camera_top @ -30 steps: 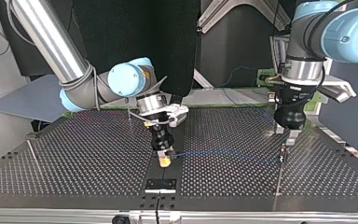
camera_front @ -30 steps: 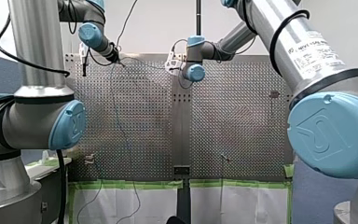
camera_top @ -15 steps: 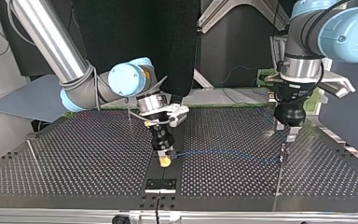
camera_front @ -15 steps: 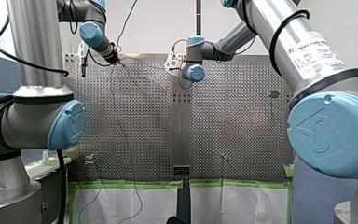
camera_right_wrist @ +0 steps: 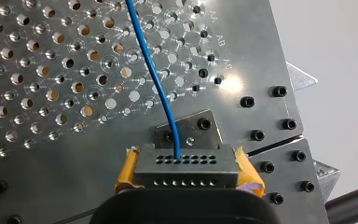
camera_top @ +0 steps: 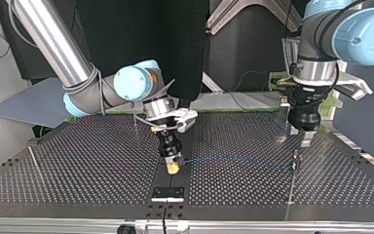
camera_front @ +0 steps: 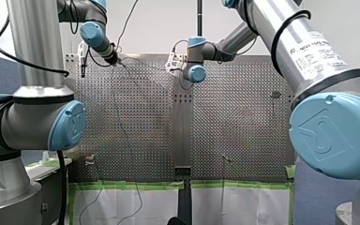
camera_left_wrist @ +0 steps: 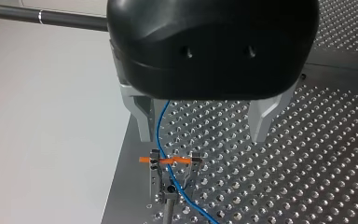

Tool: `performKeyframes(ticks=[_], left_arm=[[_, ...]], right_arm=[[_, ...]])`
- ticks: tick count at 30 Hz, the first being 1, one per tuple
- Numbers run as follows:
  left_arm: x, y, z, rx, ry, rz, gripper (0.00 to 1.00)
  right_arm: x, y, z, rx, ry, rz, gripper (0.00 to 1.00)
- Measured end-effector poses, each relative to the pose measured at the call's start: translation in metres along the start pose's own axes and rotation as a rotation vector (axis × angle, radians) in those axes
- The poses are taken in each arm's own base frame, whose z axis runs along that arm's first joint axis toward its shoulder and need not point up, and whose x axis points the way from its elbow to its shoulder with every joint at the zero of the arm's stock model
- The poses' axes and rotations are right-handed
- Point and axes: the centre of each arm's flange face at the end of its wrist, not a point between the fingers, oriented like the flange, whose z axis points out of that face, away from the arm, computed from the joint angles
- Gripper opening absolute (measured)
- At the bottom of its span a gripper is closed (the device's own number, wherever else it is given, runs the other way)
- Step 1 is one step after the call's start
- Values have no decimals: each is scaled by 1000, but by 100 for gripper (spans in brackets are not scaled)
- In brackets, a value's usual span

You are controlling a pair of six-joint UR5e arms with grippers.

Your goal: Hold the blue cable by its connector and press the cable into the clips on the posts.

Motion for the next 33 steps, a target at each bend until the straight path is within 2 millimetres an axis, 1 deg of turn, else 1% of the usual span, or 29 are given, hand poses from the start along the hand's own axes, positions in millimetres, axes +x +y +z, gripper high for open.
performKeyframes(ticks=[5, 10, 14, 20, 25, 30, 33], left_arm=[[-1, -3, -1, 13, -4, 4, 98], [-4, -14, -4, 68, -13, 29, 98], [-6, -23, -3, 116, -23, 36, 98], [-10, -42, 9, 197, -38, 20, 98], [-12, -59, 22, 251, -37, 11, 98], [-15, -68, 40, 246, -48, 7, 98], [-11, -70, 50, 231, -49, 8, 98]], right_arm=[[0, 0, 0, 0, -1, -2, 0], [-1, 1, 0, -2, -6, -4, 0], [-2, 2, -1, -6, -12, -13, 0], [-1, 6, 0, -13, -12, -21, 0], [1, 12, 1, -19, -10, -23, 0], [1, 15, 1, -22, -9, -25, 0], [2, 15, 1, -23, -9, -25, 0]])
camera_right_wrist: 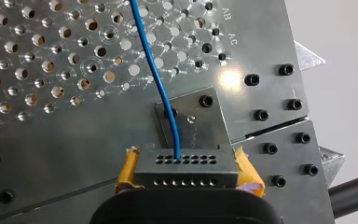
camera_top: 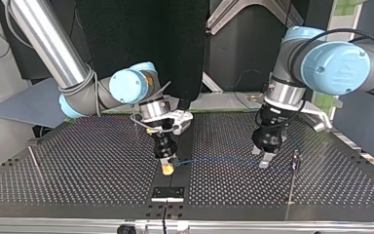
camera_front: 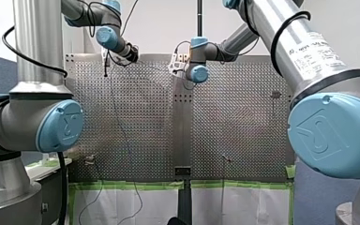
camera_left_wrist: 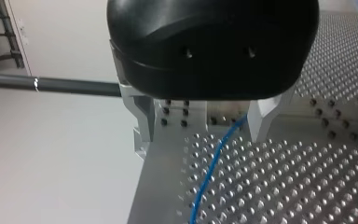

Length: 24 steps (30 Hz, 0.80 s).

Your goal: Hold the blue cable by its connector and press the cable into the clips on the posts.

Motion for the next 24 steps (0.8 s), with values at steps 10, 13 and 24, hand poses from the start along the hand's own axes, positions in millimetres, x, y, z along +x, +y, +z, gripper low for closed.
performKeyframes(ticks=[10, 13, 24], left_arm=[[23, 8, 27, -68, 5, 24, 98], [21, 10, 32, -87, -21, 26, 98], [15, 9, 38, -92, -75, 27, 98]], right_arm=[[0, 2, 0, -2, -1, -1, 0], [0, 2, 0, -2, -2, -1, 0], [-1, 2, 0, -2, -2, -1, 0]])
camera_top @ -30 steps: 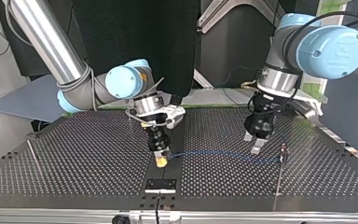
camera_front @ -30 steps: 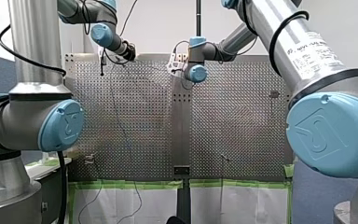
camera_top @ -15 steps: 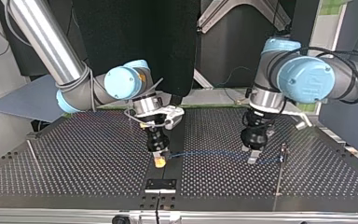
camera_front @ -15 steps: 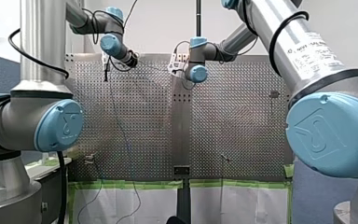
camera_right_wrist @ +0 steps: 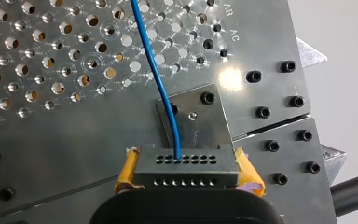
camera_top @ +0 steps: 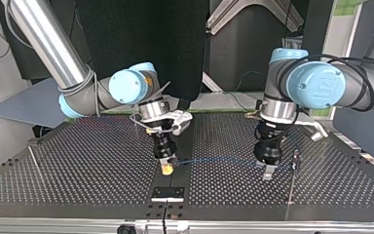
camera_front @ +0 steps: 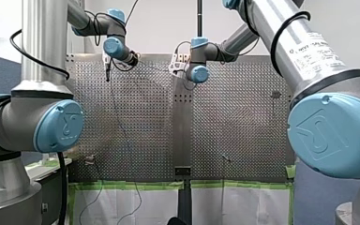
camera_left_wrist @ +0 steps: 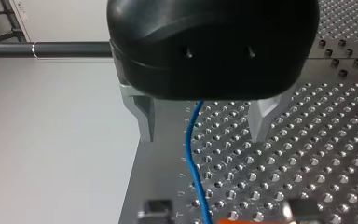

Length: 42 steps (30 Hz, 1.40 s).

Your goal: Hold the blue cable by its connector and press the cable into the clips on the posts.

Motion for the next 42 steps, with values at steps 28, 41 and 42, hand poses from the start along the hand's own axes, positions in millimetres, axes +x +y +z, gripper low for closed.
performKeyframes(ticks=[28, 41, 42], left_arm=[[-10, 3, 17, -66, 12, 5, 98], [-11, 4, 16, -91, 9, -11, 24], [-11, 4, 16, -96, 8, -11, 24]], right_arm=[[-1, -1, -1, 1, -4, 1, 0], [-2, -2, -1, 1, -10, 0, 0], [-2, -2, -1, 0, -11, 1, 0]])
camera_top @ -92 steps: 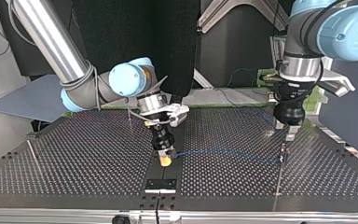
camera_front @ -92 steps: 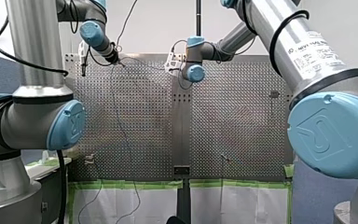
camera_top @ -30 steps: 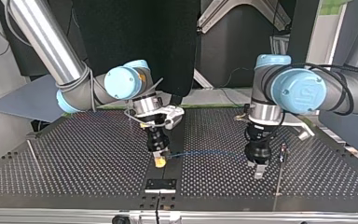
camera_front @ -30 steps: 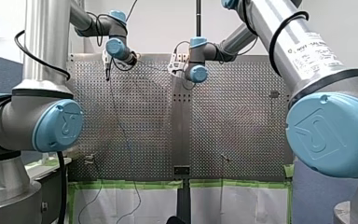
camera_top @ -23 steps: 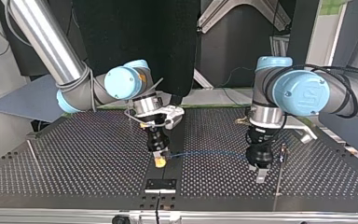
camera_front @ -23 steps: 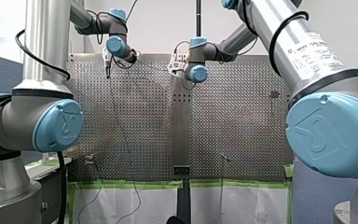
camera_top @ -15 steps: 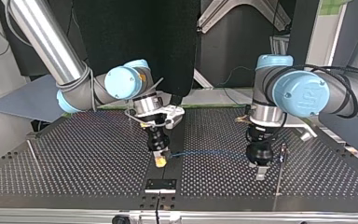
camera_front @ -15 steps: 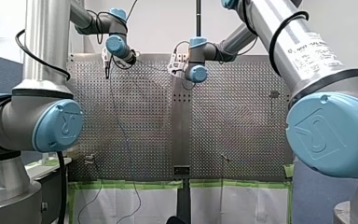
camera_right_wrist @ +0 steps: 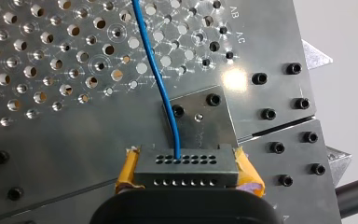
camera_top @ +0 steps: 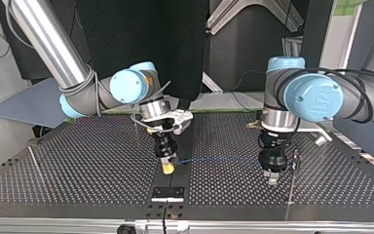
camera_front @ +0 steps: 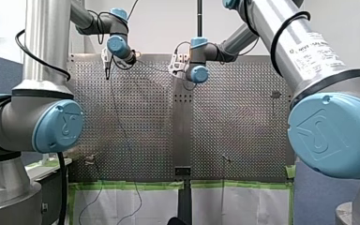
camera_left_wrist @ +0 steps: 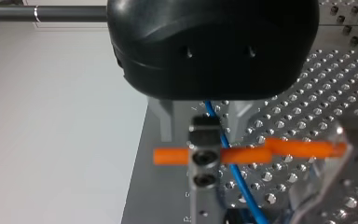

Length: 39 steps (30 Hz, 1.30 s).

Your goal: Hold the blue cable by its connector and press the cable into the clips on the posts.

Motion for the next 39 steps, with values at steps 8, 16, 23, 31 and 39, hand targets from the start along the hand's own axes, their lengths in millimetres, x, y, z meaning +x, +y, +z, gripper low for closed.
performKeyframes(ticks=[8, 16, 23, 31, 39], left_arm=[[1, -4, -2, -4, 4, 3, 0], [2, -7, -5, -9, 13, 2, 0], [13, -11, -10, -5, 28, 11, 0], [41, -16, -17, 8, 35, 19, 0], [76, -26, -32, 11, 78, 29, 0]], right_arm=[[-1, 0, 0, -1, -4, 0, 0], [-2, 1, -1, -4, -8, 0, 0], [-10, 5, -5, -11, -25, -2, 0], [-31, 8, -18, -21, -71, -3, 0], [-59, 11, -36, -37, -126, -22, 0]])
